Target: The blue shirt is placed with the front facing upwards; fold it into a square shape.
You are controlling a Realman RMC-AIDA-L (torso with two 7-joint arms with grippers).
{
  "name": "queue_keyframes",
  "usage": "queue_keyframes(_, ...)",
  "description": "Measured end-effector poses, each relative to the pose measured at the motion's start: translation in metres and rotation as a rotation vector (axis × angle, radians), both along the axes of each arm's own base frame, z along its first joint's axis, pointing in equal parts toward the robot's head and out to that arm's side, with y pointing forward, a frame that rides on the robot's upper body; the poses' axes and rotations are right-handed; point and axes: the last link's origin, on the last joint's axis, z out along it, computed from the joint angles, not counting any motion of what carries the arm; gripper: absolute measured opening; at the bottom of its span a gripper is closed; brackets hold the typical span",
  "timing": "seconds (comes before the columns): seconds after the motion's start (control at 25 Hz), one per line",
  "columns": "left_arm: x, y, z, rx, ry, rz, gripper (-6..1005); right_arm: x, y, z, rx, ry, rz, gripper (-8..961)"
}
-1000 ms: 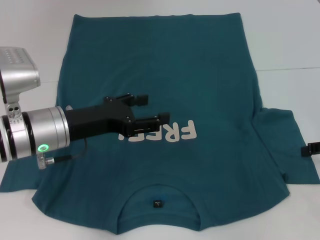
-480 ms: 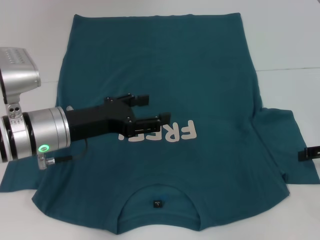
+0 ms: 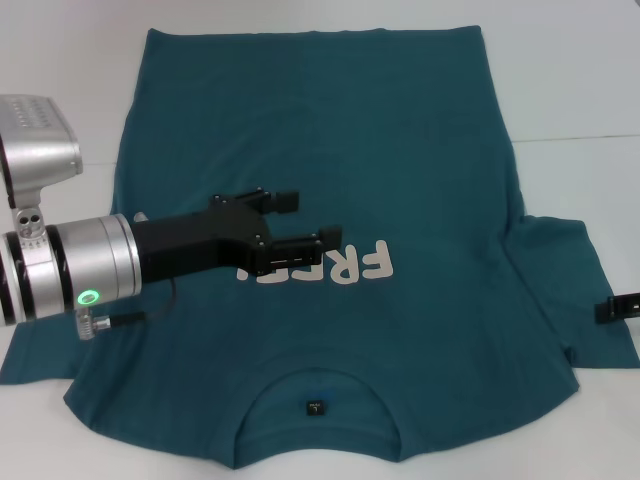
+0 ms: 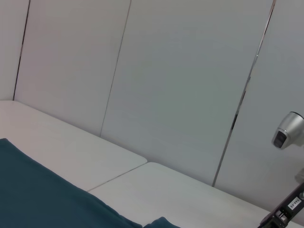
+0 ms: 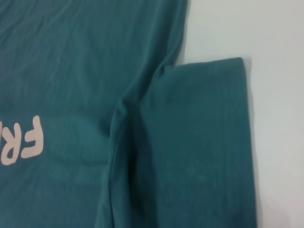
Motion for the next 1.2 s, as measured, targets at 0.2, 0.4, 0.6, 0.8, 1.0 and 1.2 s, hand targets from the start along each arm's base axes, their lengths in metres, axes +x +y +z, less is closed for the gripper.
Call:
queue_keyframes(0.2, 0.000, 0.000, 0.000, 0.001, 0.002, 0.000, 874, 0.001, 0.000, -0.003, -0.007, -0.005, -0.001, 945)
queue_keyframes(0.4, 0.001, 0.000, -0.001, -0.001, 0.003, -0.003, 874, 0.002, 0.002, -0.005, -0.013, -0.016, 0.001, 946)
queue_keyframes(0.6, 0.001, 0.000, -0.001, -0.001, 0.004, -0.002, 874, 0.002, 0.002, -0.007, -0.015, -0.017, 0.004, 946)
queue_keyframes(0.8, 0.001, 0.000, -0.001, 0.000, 0.003, -0.002, 874, 0.001, 0.002, -0.008, -0.016, -0.012, 0.007, 945)
queue_keyframes(1.0, 0.001, 0.000, -0.001, -0.002, 0.002, -0.004, 874, 0.001, 0.003, -0.010, -0.012, -0.010, 0.006, 944)
queue_keyframes(1.2, 0.002, 0.001, -0.001, -0.002, 0.003, -0.006, 874, 0.002, 0.004, -0.014, -0.021, -0.003, 0.004, 942)
